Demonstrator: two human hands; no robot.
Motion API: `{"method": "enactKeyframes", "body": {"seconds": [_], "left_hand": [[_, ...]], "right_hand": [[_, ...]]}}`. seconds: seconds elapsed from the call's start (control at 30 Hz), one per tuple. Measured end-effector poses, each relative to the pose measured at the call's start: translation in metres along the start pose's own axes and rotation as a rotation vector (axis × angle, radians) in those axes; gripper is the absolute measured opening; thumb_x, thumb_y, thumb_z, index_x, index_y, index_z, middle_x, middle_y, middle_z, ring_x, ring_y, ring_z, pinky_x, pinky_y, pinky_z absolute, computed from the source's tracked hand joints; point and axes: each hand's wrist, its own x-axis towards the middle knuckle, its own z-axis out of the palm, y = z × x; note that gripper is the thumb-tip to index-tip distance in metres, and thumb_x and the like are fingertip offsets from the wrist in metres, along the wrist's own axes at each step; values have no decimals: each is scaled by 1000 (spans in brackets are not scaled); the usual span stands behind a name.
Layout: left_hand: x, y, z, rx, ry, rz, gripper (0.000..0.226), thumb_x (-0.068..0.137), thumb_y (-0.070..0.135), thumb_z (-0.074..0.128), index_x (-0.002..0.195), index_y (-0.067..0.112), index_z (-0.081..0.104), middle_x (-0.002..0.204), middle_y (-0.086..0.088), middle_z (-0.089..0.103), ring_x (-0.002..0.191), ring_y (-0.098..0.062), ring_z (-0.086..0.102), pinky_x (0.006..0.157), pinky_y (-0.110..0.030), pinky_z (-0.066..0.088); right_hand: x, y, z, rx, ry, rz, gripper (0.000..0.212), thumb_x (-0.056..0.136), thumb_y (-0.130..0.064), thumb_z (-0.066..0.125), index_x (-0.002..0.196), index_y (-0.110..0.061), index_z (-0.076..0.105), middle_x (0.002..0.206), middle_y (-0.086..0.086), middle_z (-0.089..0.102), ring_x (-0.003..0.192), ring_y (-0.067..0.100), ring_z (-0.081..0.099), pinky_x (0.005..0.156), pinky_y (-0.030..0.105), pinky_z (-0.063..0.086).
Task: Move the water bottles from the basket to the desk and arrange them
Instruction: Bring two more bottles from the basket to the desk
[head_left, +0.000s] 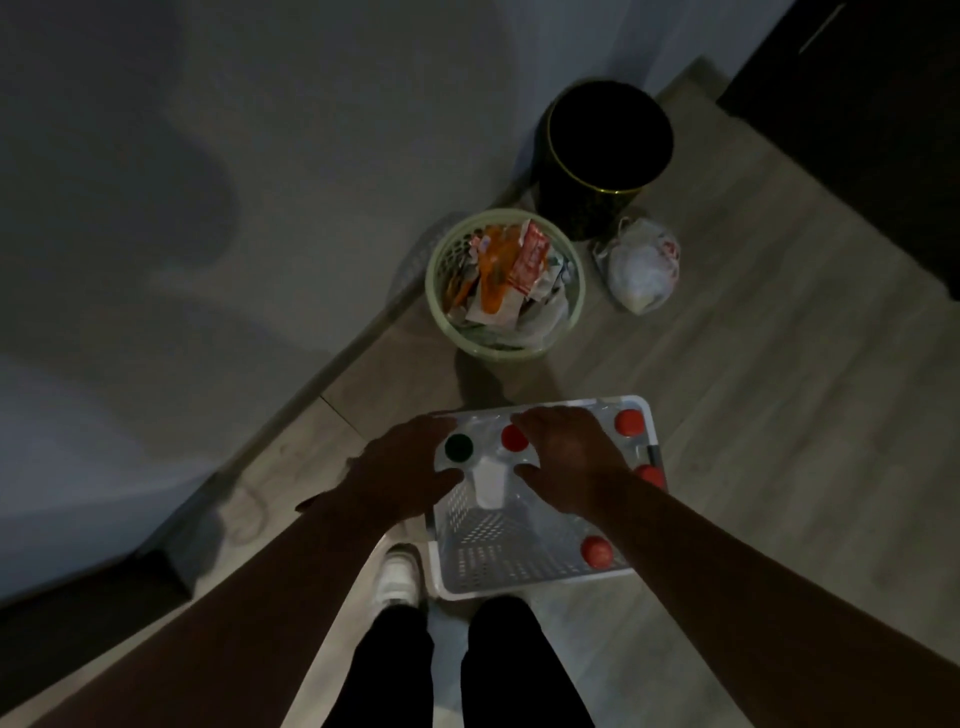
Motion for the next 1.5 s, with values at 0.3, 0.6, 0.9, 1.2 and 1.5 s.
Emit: {"method": "enactKeyframes", "body": {"seconds": [0.3, 0.6, 0.9, 1.2, 1.5], "left_hand": [[24, -4, 28, 28, 116, 23, 31, 87, 30, 66, 114, 15, 59, 115, -1, 57, 94, -9, 53, 78, -16, 37], [-22, 8, -11, 0, 321, 135, 27, 81, 36, 72, 98, 17, 64, 94, 4, 59, 79, -4, 47, 70, -18, 40], [-138, 49, -87, -375, 535, 224, 34, 69, 31, 77, 99, 17, 68, 93, 12, 66, 87, -1, 60, 80, -21, 51], [-258, 113, -204, -620, 555, 232, 28, 63, 36, 81, 87, 43, 69, 83, 16, 71, 83, -2, 66, 80, -28, 55], [-346, 141, -269, -758, 818, 447, 20, 62, 35, 76, 80, 41, 70, 85, 16, 71, 78, 0, 65, 77, -16, 52]], "right_hand": [[21, -5, 9, 54, 140, -5, 26, 81, -32, 73, 99, -14, 65, 100, 4, 66, 89, 22, 62, 81, 32, 45], [-21, -21, -22, 293, 213, 77, 28, 81, -31, 74, 102, -15, 66, 101, 2, 67, 94, 17, 62, 88, 27, 46], [-120, -92, -135, 574, 430, 216, 38, 78, -26, 79, 113, -23, 64, 104, -16, 63, 94, -3, 55, 87, 19, 47], [-213, -175, -244, 738, 619, 165, 37, 82, -23, 75, 116, -33, 63, 98, -22, 63, 91, 5, 65, 83, 32, 56], [-262, -235, -329, 689, 680, 69, 37, 71, -24, 84, 95, -38, 59, 84, -19, 66, 81, -9, 62, 70, 4, 45]]}}
